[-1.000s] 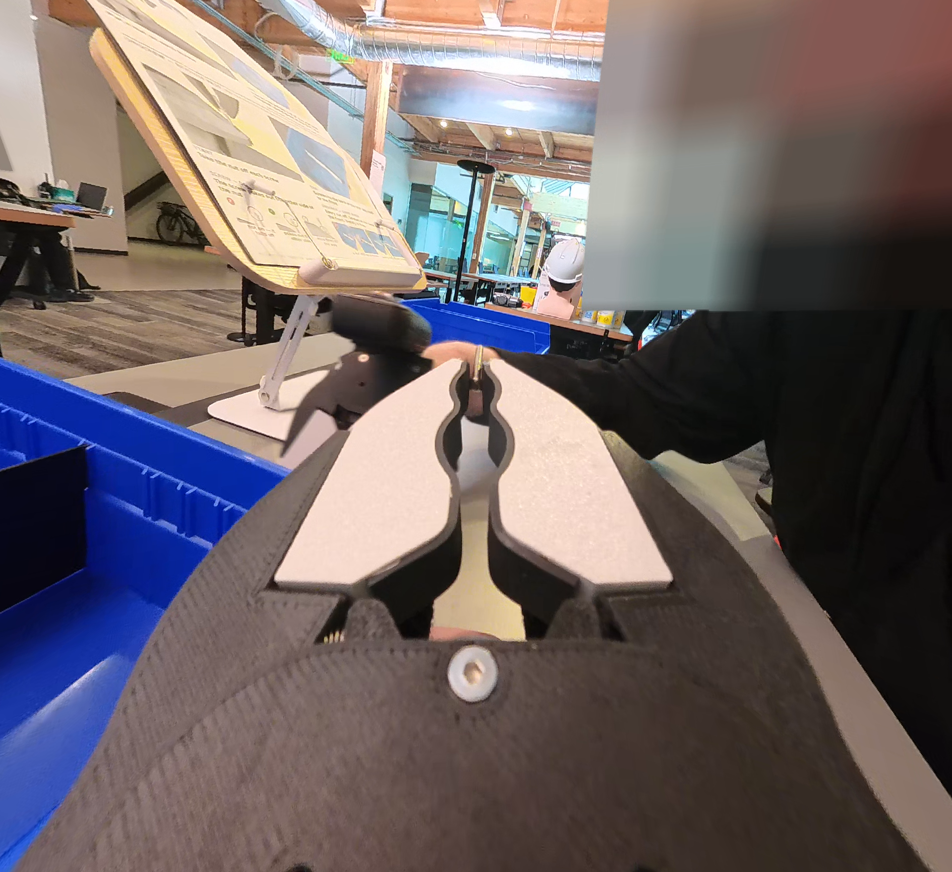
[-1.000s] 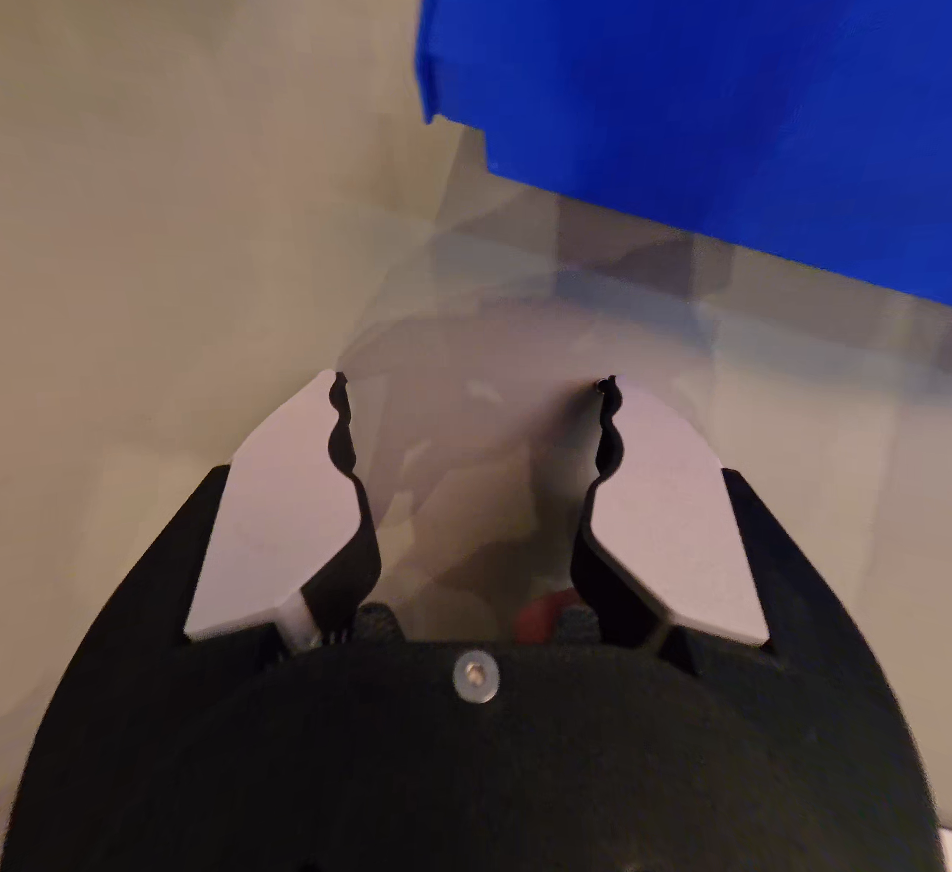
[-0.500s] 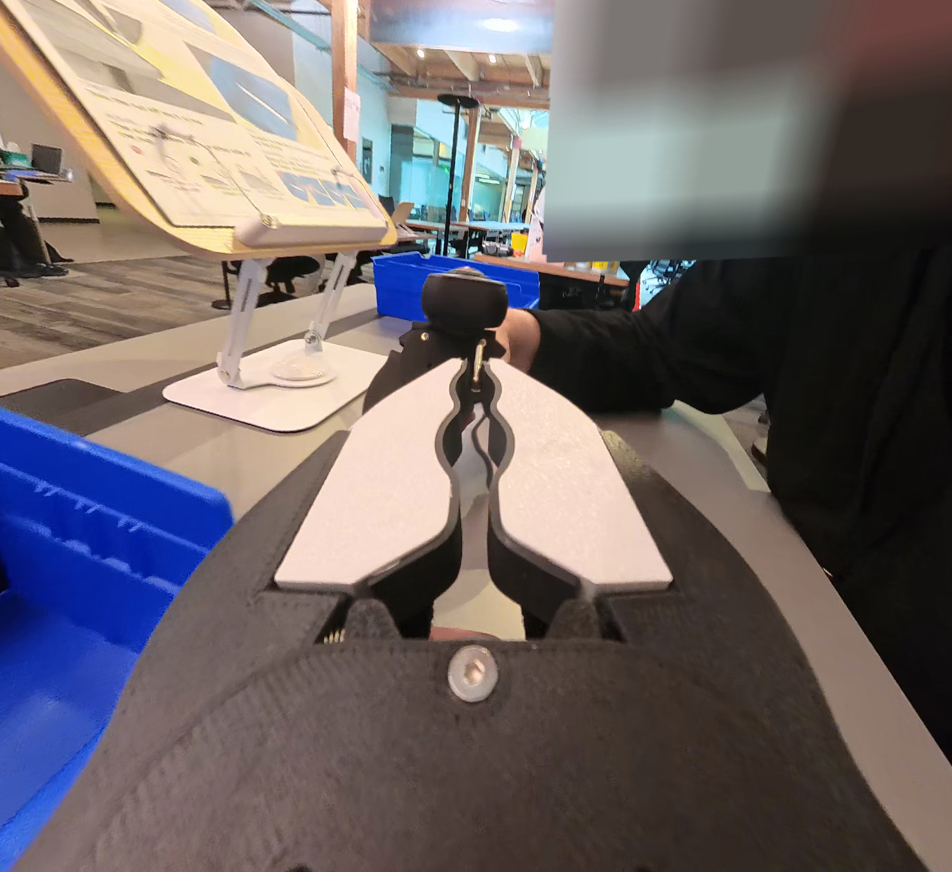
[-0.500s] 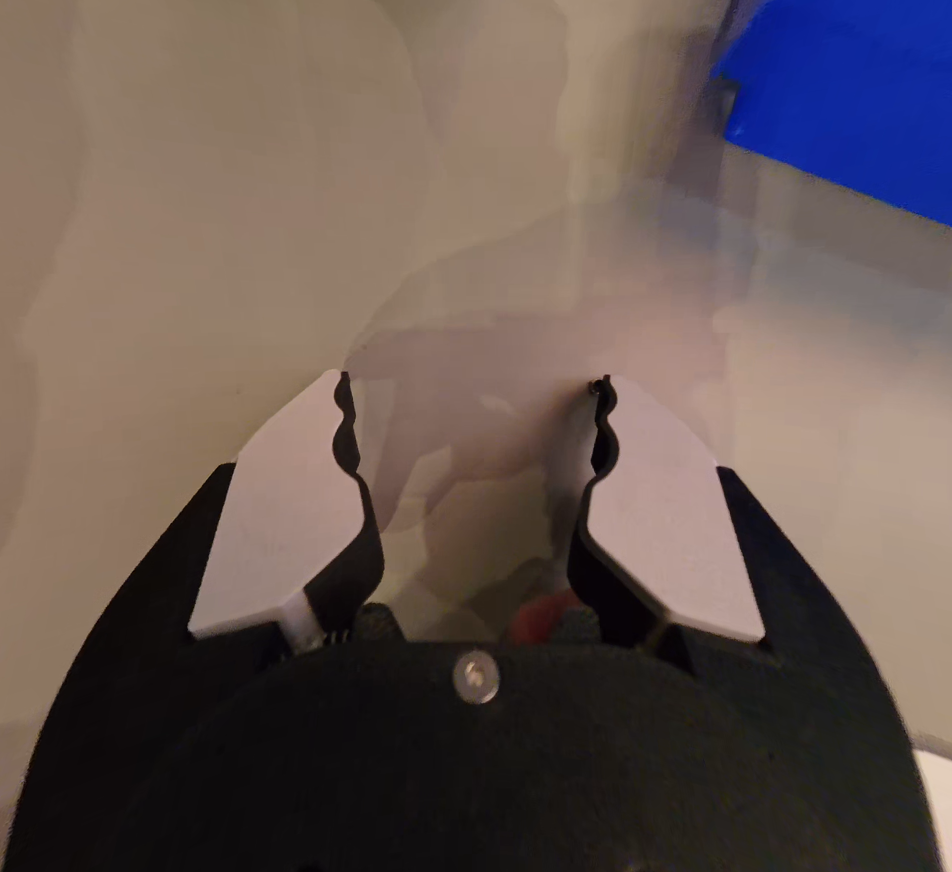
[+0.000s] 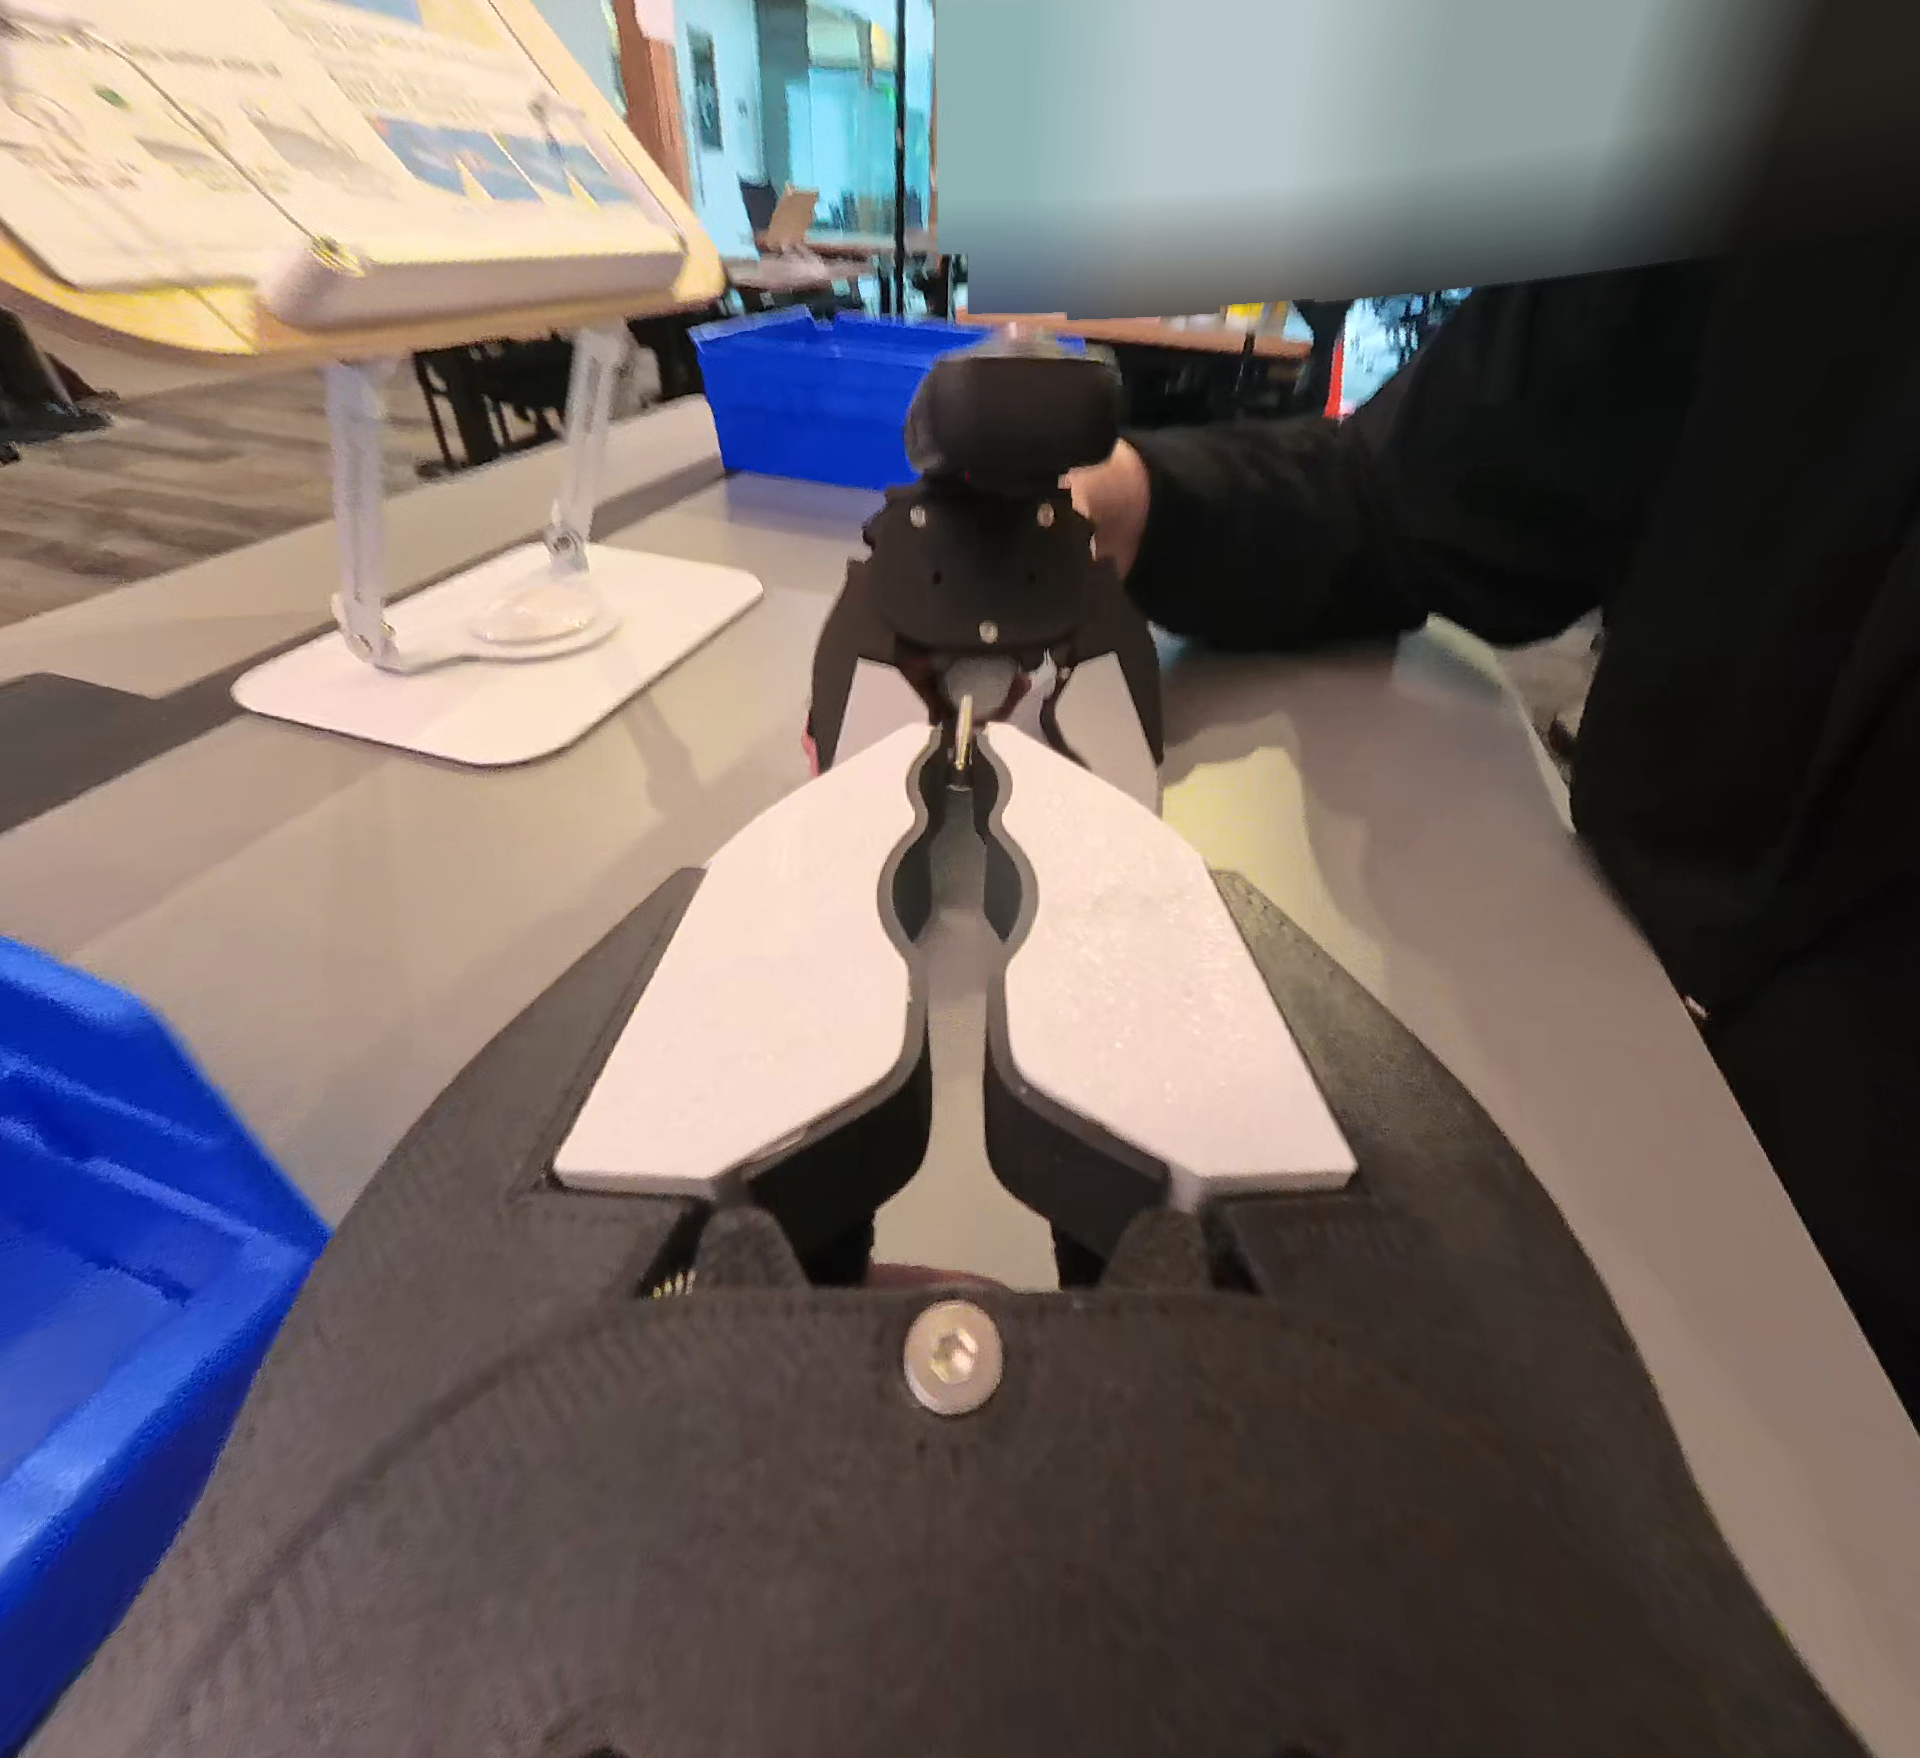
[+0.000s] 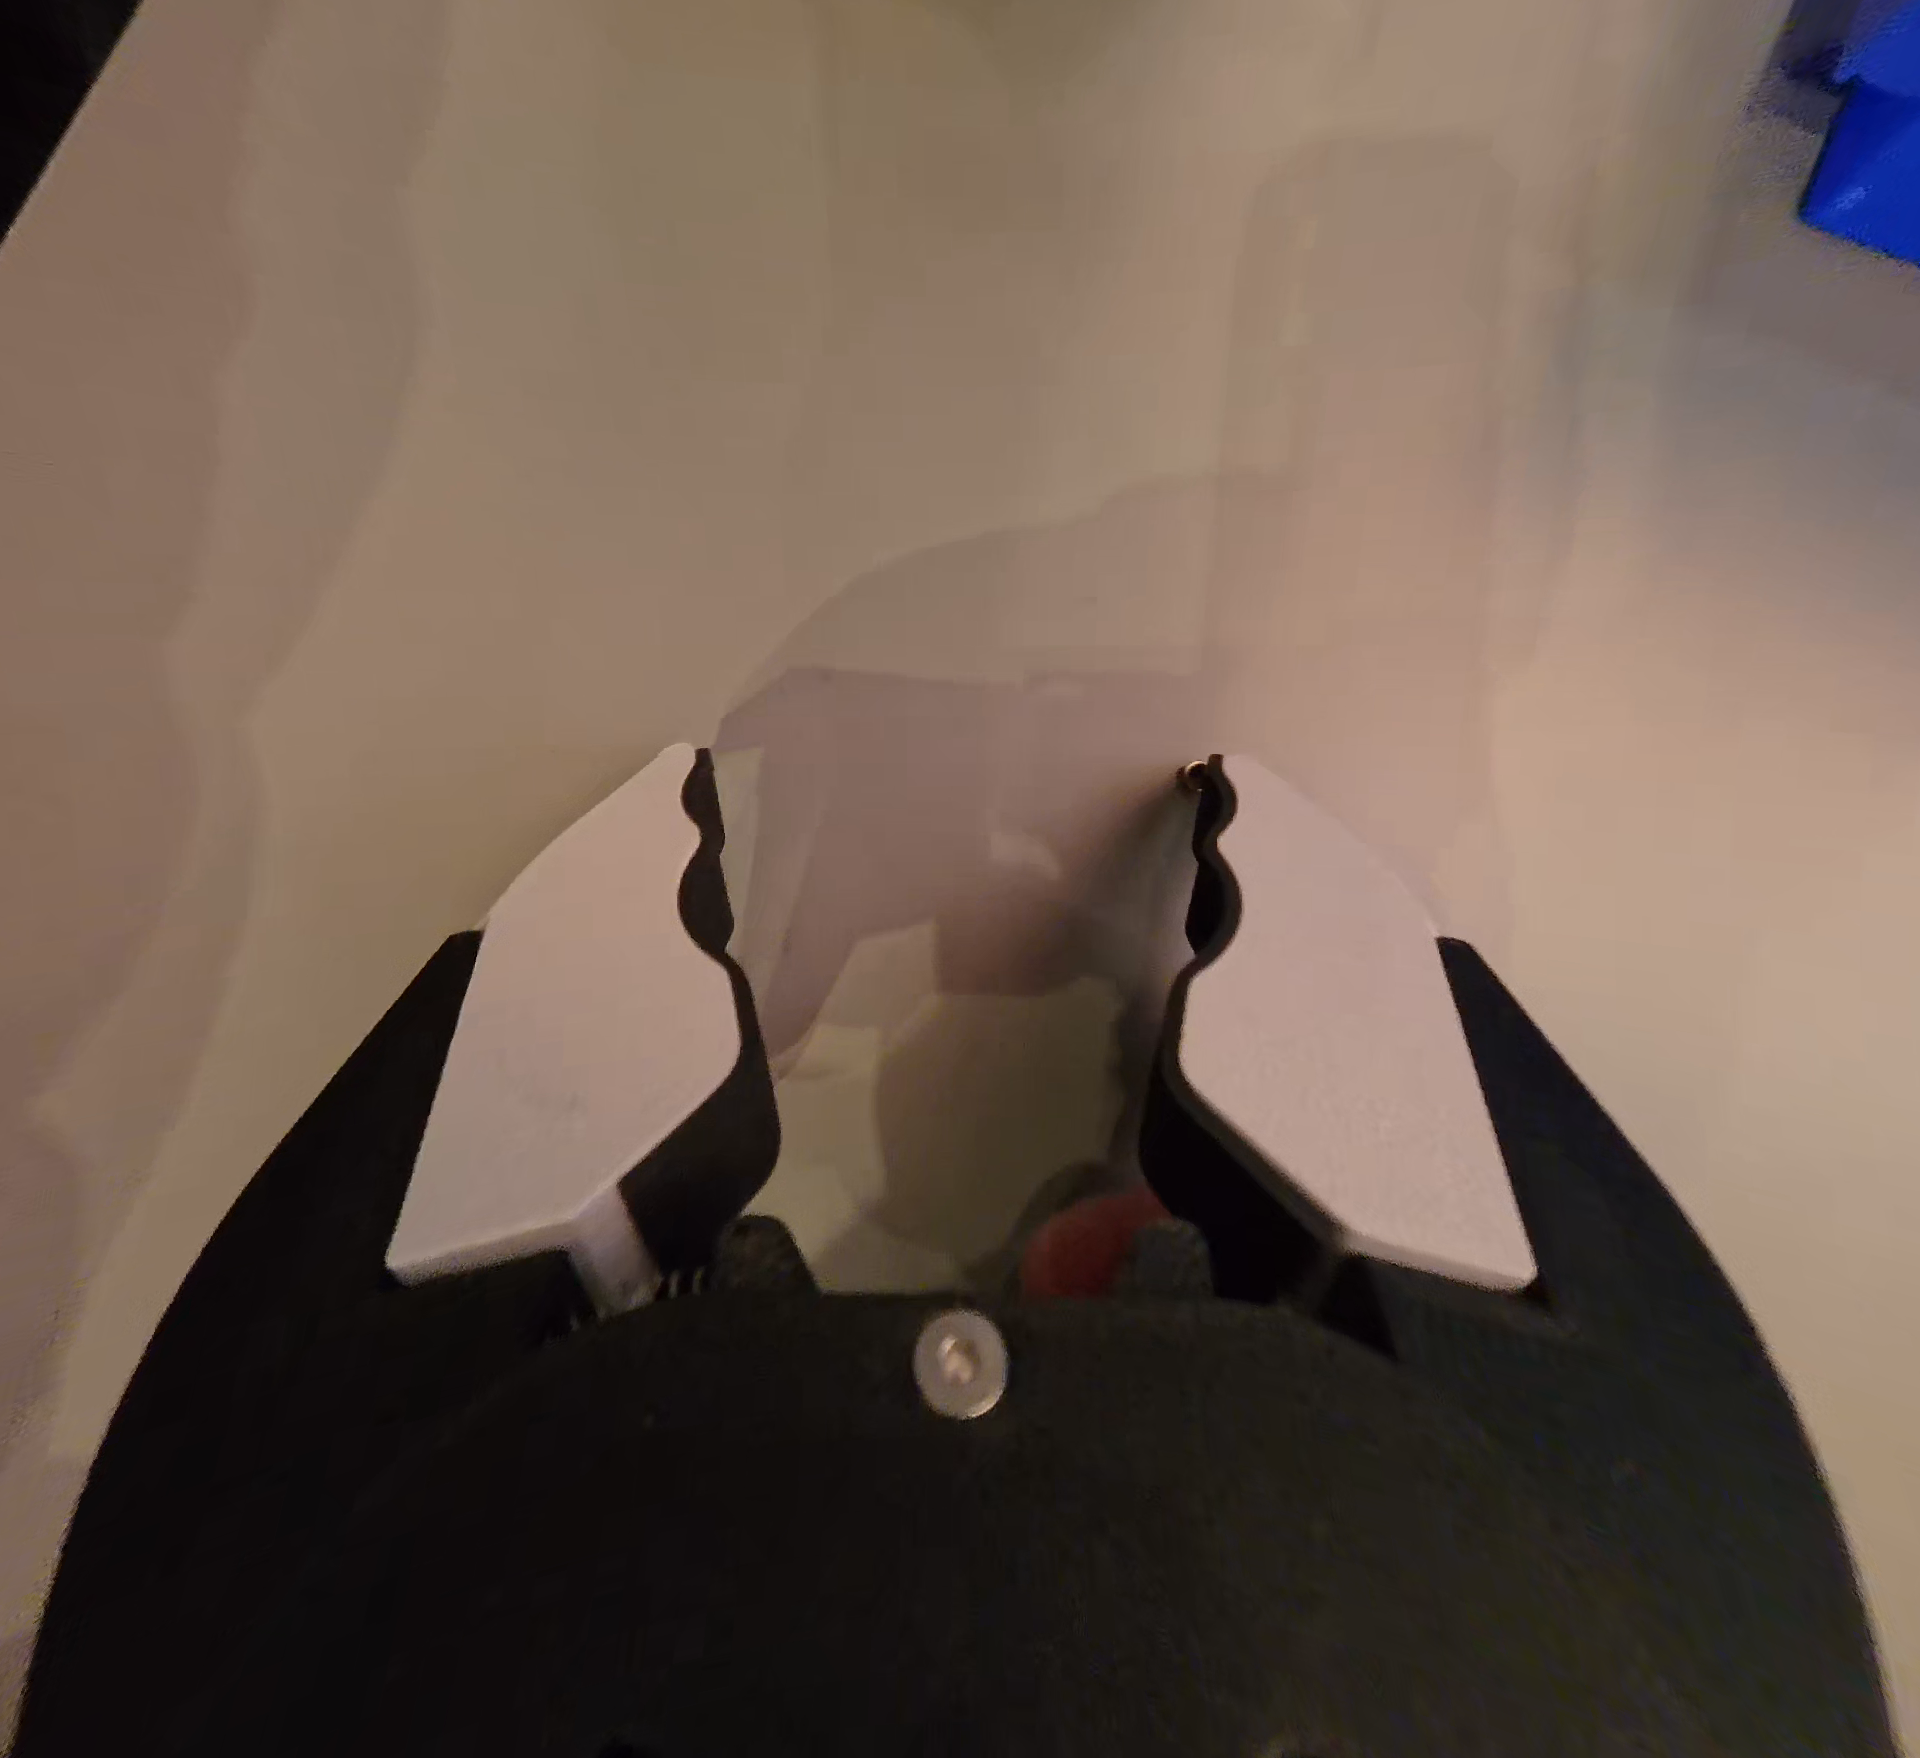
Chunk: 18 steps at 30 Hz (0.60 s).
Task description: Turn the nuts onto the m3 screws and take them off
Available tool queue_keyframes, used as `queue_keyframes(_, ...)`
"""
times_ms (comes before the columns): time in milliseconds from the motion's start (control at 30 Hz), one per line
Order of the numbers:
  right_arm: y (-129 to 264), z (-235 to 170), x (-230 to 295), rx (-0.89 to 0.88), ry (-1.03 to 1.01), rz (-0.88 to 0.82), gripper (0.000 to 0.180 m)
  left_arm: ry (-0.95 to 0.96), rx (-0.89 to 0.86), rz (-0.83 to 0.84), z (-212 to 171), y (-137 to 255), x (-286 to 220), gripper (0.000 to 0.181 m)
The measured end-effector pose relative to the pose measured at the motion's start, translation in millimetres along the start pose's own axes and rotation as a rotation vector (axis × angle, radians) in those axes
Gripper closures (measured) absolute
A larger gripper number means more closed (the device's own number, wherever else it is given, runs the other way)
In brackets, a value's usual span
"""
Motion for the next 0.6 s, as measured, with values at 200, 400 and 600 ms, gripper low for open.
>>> queue_keyframes(200, 4, -6, 17, -0.03, 0.006, 0.013, 0.094, -0.044, 0.176, 0.003, -15, -20, -8, 0.177)
queue_keyframes(400, 8, -10, 25, -0.044, 0.011, 0.04, 0.095, -0.108, 0.388, 0.026, -35, -38, -10, 0.177)
queue_keyframes(600, 10, -12, 27, -0.047, 0.021, 0.039, 0.098, -0.115, 0.529, 0.053, -45, -49, -9, 0.177)
Point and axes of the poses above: each gripper's, where its closed fingertips meet, y back along the fingers, z out of its top, x = y × z across the jaws, the point moved 10 cm from there along y, back along the fingers, and after that the axes turned 5 degrees about y, right-handed, at the moved point
